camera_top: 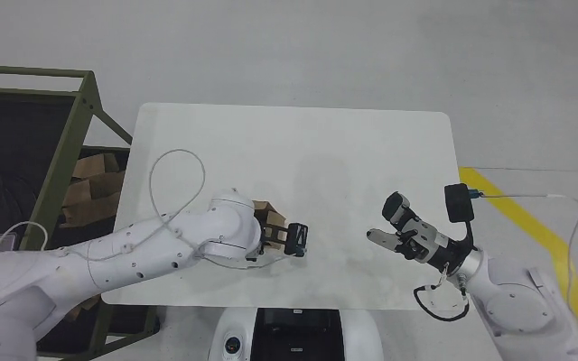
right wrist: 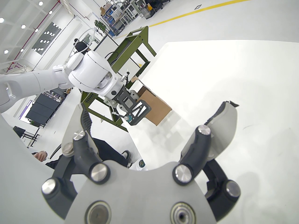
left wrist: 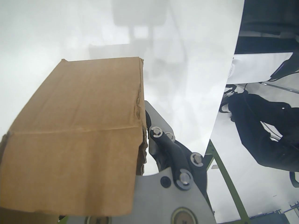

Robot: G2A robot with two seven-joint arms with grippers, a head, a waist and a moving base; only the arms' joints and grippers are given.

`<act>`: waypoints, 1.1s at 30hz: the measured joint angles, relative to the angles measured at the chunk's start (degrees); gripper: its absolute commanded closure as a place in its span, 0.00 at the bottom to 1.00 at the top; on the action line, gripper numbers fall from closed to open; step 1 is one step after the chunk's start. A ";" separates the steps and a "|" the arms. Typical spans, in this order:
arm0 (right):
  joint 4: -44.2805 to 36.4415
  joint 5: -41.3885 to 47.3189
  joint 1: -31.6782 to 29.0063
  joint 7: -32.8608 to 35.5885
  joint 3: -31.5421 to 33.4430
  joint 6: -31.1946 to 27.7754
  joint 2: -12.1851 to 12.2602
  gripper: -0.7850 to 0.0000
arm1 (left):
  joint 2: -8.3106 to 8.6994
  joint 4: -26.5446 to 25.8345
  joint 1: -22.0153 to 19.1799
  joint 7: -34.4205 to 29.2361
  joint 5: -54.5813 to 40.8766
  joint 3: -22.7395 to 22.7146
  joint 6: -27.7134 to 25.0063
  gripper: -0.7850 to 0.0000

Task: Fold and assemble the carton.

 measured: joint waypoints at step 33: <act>0.00 0.00 0.00 0.00 0.00 0.00 0.00 0.00 | -8.90 10.08 2.22 -1.99 8.43 0.96 2.01 0.87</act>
